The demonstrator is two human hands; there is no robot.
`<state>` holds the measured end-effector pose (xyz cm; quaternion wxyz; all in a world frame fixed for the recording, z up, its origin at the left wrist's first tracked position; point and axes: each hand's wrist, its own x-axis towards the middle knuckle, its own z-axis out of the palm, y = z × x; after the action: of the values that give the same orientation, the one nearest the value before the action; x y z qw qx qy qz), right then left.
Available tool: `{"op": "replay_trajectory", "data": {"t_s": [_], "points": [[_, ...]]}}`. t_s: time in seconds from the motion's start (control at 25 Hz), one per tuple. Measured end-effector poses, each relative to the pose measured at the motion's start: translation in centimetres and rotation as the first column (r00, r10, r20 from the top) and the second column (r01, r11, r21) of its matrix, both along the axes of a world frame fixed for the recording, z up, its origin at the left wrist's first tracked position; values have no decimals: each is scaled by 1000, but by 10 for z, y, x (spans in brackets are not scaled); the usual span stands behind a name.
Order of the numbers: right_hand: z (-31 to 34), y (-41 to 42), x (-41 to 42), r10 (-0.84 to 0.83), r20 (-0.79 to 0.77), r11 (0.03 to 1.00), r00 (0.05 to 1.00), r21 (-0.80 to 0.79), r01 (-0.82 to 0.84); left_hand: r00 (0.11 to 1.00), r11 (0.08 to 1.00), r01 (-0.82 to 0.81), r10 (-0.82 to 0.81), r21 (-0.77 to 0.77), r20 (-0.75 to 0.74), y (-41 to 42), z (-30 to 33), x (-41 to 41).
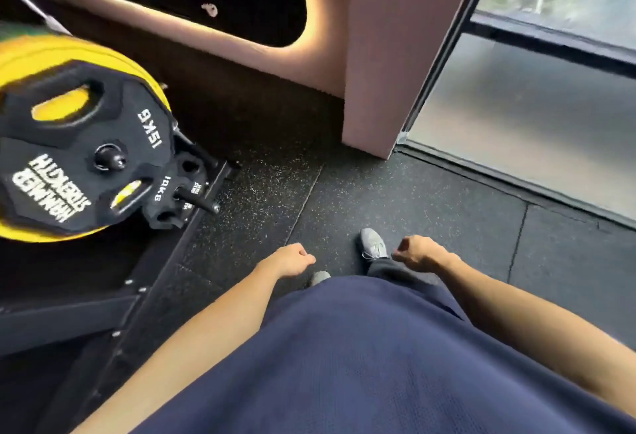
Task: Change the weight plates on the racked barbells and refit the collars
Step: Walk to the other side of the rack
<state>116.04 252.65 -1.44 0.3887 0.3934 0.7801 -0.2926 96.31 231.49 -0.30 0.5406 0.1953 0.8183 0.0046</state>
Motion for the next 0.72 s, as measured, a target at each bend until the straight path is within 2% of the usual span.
{"op": "replay_trajectory", "data": {"t_s": [0.08, 0.2, 0.28, 0.36, 0.44, 0.56, 0.64, 0.72], "points": [[2, 32, -34, 209, 2, 978, 978, -13, -209, 974, 974, -225, 225, -10, -33, -1, 4, 2], [12, 65, -83, 447, -42, 894, 894, -15, -448, 861, 863, -504, 502, -8, -76, -4, 10, 23], [14, 77, -113, 548, -75, 836, 833, 1, -549, 750, 757, -653, 648, 14, -133, -5, 13, 41], [18, 77, -141, 612, -113, 788, 782, 7, -616, 599, 620, -782, 775, 64, -201, -5, 19, 55], [27, 68, -169, 664, -181, 742, 726, 36, -670, 456, 497, -856, 855, 144, -245, -6, 33, 56], [48, 40, -212, 774, -253, 612, 580, 65, -788, 283, 359, -890, 919, 281, -276, -20, 64, 37], [69, 21, -240, 799, -314, 561, 512, 86, -823, 209, 313, -872, 934, 377, -291, -33, 87, 16], [97, 4, -267, 794, -382, 555, 473, 136, -821, 155, 297, -836, 935, 462, -320, -48, 114, -6]]}}
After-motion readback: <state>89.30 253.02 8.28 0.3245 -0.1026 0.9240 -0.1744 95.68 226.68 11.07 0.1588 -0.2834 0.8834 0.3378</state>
